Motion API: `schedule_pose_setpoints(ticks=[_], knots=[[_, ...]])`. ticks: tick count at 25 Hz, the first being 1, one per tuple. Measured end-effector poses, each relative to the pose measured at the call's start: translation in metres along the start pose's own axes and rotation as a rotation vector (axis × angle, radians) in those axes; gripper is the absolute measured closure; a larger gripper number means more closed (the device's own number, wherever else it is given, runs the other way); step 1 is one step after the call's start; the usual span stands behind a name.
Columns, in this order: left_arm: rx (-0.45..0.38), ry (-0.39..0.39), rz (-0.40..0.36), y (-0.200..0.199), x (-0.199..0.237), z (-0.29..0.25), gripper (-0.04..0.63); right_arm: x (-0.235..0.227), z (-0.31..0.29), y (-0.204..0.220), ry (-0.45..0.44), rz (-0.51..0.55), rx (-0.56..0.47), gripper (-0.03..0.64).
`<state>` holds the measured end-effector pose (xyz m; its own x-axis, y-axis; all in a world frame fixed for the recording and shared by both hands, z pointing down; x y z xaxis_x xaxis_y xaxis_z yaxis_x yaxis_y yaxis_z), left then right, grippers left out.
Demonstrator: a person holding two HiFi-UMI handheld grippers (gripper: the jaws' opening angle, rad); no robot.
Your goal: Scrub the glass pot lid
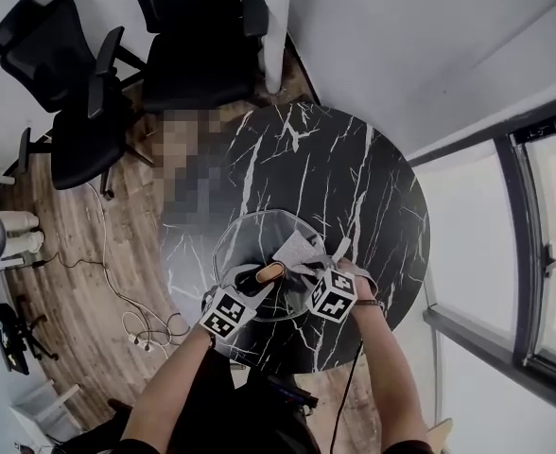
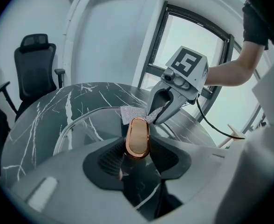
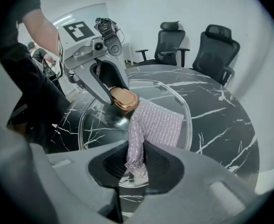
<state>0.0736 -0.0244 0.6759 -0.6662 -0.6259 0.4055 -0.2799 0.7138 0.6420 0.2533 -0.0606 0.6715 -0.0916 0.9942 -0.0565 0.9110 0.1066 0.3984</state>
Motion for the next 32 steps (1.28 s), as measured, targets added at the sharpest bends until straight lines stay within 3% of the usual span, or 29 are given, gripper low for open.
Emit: schedule_pose_setpoints(ticks=[11,25,32], knots=[[0.021,0.037,0.007,-0.004,0.004,-0.001,0.422,0.031,0.003,0.005,0.067,-0.156,0.0,0.543],[0.05,0.092,-0.018,-0.005,0.009,-0.004,0.42,0.087,-0.009,-0.01,0.069,-0.31,0.031,0.545],[0.06,0.108,-0.018,-0.005,0.009,-0.004,0.42,0.114,-0.022,-0.029,-0.018,-0.322,0.03,0.545]])
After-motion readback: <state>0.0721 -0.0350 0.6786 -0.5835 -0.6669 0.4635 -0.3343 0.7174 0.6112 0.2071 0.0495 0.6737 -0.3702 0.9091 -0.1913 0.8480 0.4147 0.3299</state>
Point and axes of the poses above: the fingertips, and each gripper's own axes: z backward along the fingers, x to its left, y out of its underside, the point moved 10 cm from there along z, backward along the fingers, and after that the axes turned 11 degrees about z, right-handed, at the moved point
